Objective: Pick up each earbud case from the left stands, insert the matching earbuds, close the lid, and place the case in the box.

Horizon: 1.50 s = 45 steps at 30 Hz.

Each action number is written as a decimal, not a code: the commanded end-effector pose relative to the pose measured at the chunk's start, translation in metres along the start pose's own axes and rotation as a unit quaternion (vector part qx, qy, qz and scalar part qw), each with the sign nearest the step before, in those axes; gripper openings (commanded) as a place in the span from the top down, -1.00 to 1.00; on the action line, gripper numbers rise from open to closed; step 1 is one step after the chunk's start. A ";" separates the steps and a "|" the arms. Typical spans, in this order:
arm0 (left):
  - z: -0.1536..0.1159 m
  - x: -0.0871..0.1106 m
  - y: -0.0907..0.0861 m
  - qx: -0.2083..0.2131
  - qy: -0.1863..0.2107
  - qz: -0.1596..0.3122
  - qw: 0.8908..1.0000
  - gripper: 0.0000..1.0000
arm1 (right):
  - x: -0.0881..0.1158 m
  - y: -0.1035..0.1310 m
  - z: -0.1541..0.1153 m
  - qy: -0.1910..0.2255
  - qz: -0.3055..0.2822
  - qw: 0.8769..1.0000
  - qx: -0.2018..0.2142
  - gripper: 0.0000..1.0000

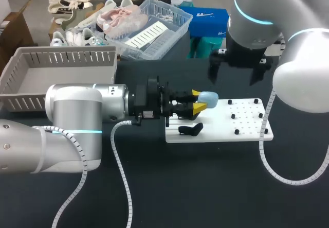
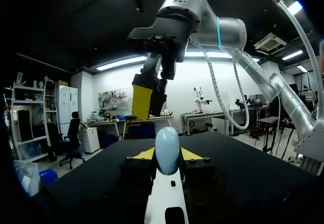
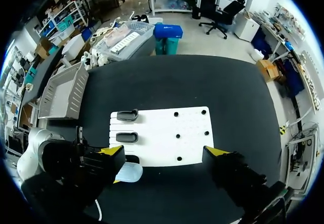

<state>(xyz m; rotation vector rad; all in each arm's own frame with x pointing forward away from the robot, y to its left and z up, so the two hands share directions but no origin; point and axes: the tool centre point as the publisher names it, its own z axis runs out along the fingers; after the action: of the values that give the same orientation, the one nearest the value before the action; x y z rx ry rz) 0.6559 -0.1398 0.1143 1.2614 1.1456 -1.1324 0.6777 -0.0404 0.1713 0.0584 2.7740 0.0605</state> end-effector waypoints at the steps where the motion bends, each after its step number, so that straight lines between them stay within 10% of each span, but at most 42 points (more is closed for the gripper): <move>1: 0.001 0.000 0.000 -0.001 0.000 0.000 1.000 1.00 | 0.013 -0.014 -0.015 -0.025 -0.018 0.999 -0.019 -1.00; 19: -0.004 -0.003 -0.001 -0.008 0.002 -0.002 1.000 1.00 | 0.039 -0.013 -0.034 -0.022 -0.213 0.971 -0.109 -1.00; 45: -0.100 -0.051 -0.011 -0.169 0.105 -0.018 0.980 1.00 | 0.039 -0.015 -0.035 -0.022 -0.215 0.969 -0.119 -1.00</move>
<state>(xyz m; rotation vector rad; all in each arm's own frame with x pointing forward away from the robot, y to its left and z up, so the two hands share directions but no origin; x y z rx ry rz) 0.6535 -0.0591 0.1554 1.2187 1.3686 -0.9525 0.6293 -0.0532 0.1886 -0.5895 2.6503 0.2711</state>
